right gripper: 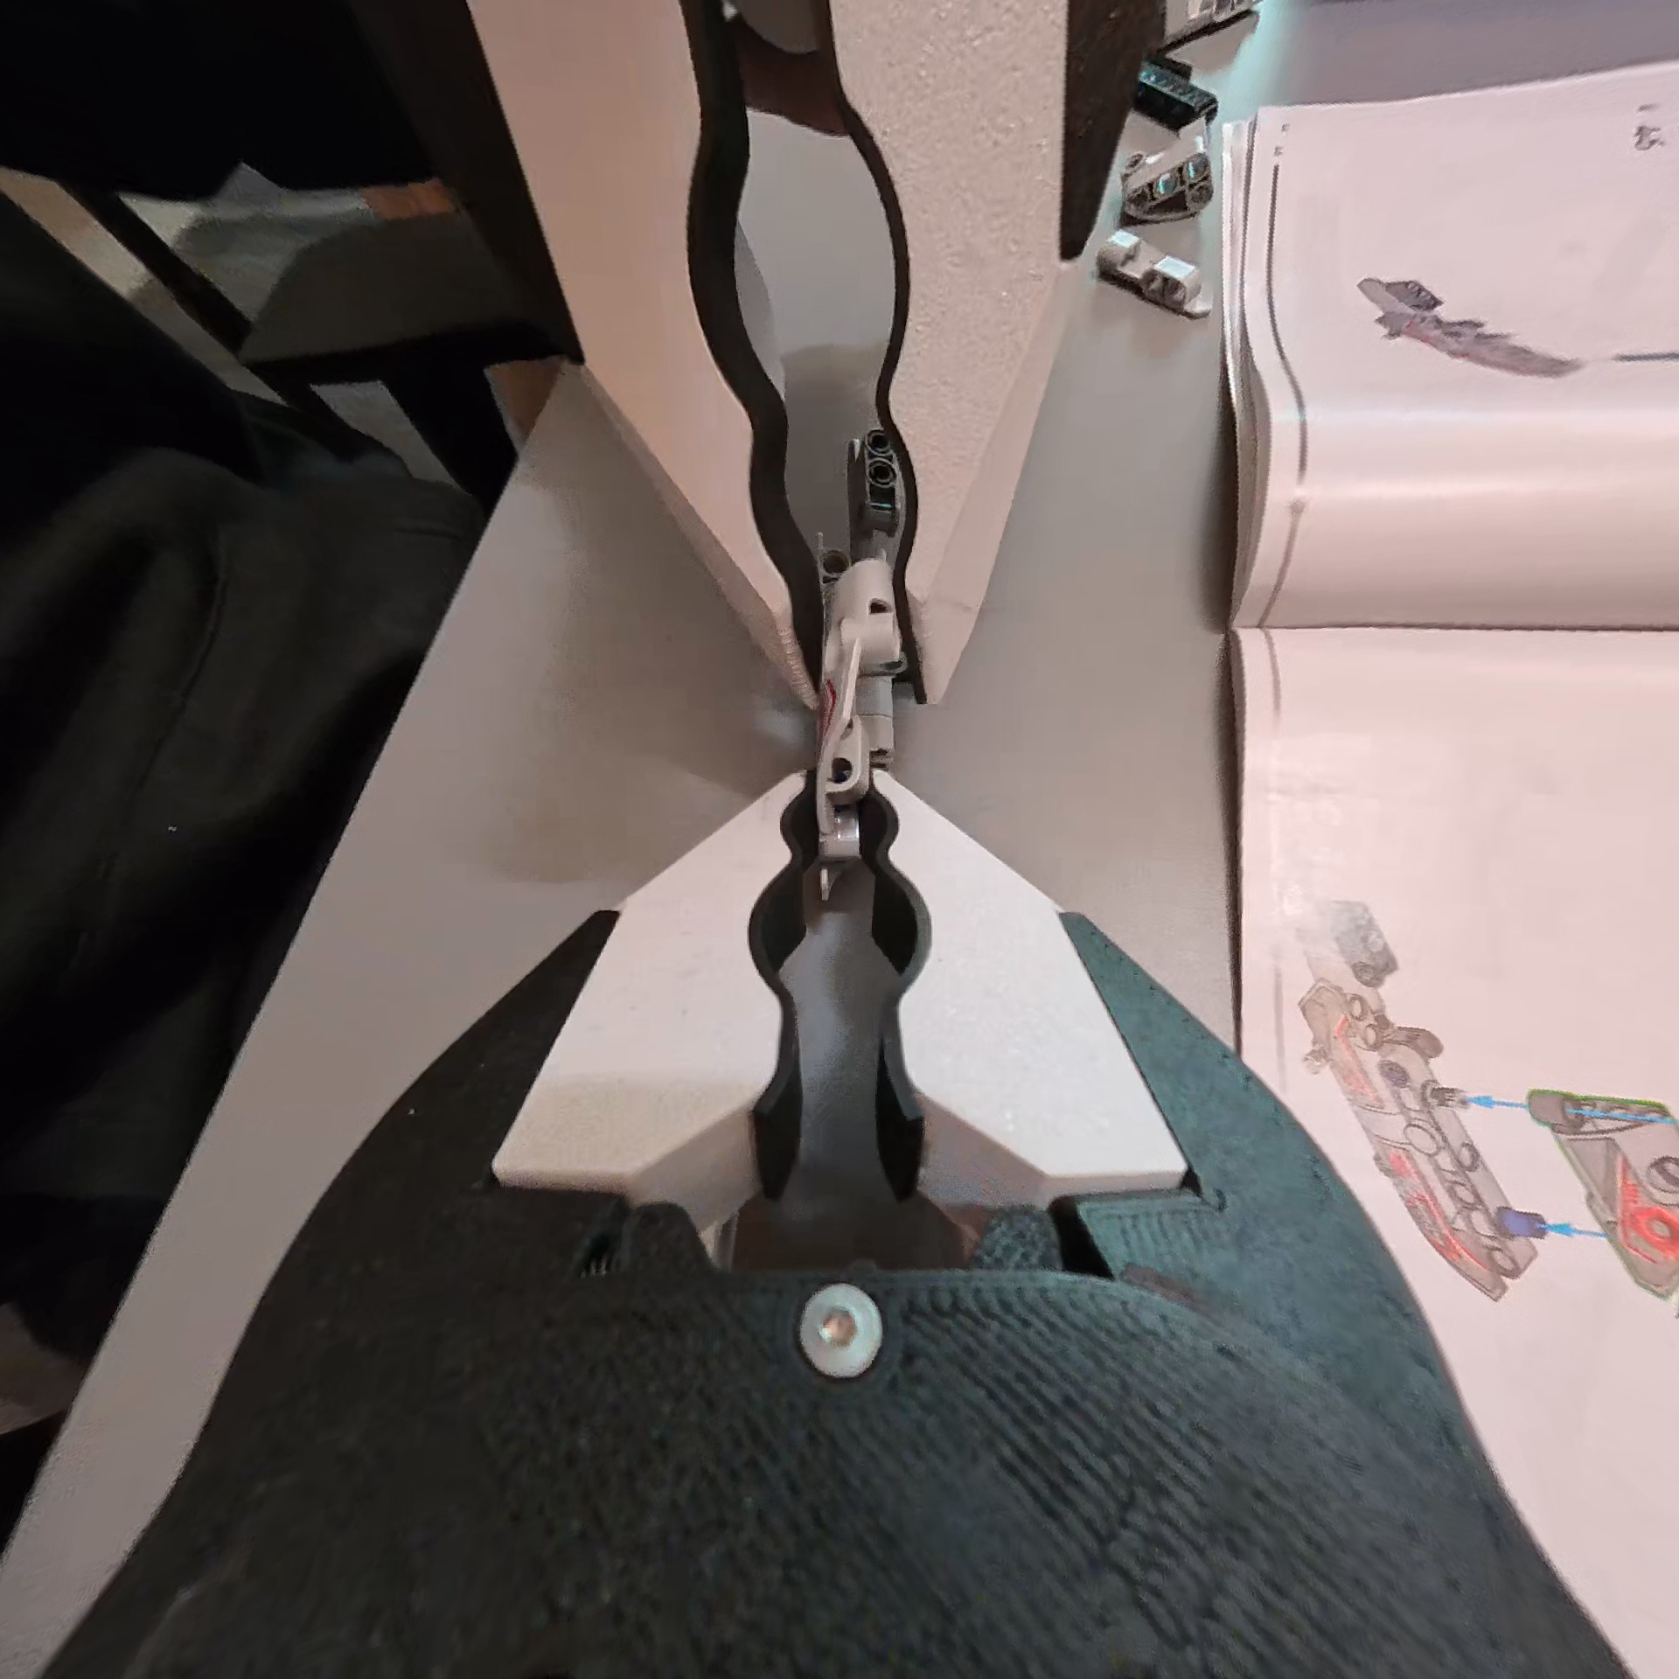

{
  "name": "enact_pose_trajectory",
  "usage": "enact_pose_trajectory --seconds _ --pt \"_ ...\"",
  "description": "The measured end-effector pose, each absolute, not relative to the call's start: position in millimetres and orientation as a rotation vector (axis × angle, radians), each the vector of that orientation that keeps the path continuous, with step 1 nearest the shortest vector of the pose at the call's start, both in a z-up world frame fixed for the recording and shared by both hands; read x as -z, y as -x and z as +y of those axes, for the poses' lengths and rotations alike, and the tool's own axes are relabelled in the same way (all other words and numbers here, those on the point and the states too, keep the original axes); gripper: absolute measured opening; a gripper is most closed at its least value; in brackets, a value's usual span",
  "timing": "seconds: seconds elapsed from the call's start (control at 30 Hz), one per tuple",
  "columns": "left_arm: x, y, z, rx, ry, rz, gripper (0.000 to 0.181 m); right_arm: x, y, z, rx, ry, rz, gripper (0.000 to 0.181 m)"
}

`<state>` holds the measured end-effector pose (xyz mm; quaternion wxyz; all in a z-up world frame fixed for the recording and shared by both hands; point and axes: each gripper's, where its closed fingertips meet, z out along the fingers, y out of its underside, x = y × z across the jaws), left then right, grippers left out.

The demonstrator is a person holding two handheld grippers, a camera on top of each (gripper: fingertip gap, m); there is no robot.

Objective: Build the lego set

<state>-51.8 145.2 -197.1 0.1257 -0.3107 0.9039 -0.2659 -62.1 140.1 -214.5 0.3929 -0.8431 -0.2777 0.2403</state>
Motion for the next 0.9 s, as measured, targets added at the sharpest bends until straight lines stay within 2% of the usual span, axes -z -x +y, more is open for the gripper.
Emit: enact_pose_trajectory --seconds 0.03,0.2,0.4,0.7,0.87,0.9 --pt "197 52 145 0.755 0.845 2.605 0.014 215 63 140 -0.566 2.132 -0.728 0.006" --pt "194 54 141 0.664 0.538 2.38 0.014 217 63 139 -0.398 2.095 -0.798 0.007" --pt "196 60 138 0.62 0.507 2.3 0.014 218 66 138 -0.254 2.05 -0.871 0.008" --pt "202 65 135 0.633 0.839 2.522 0.014 220 66 136 -0.222 2.037 -0.901 0.008" --pt "215 63 135 0.608 0.984 2.621 0.014 225 66 137 -0.356 2.121 -0.861 0.021" --pt "213 59 136 0.603 0.959 2.601 0.013 224 64 138 -0.371 2.121 -0.839 0.019"
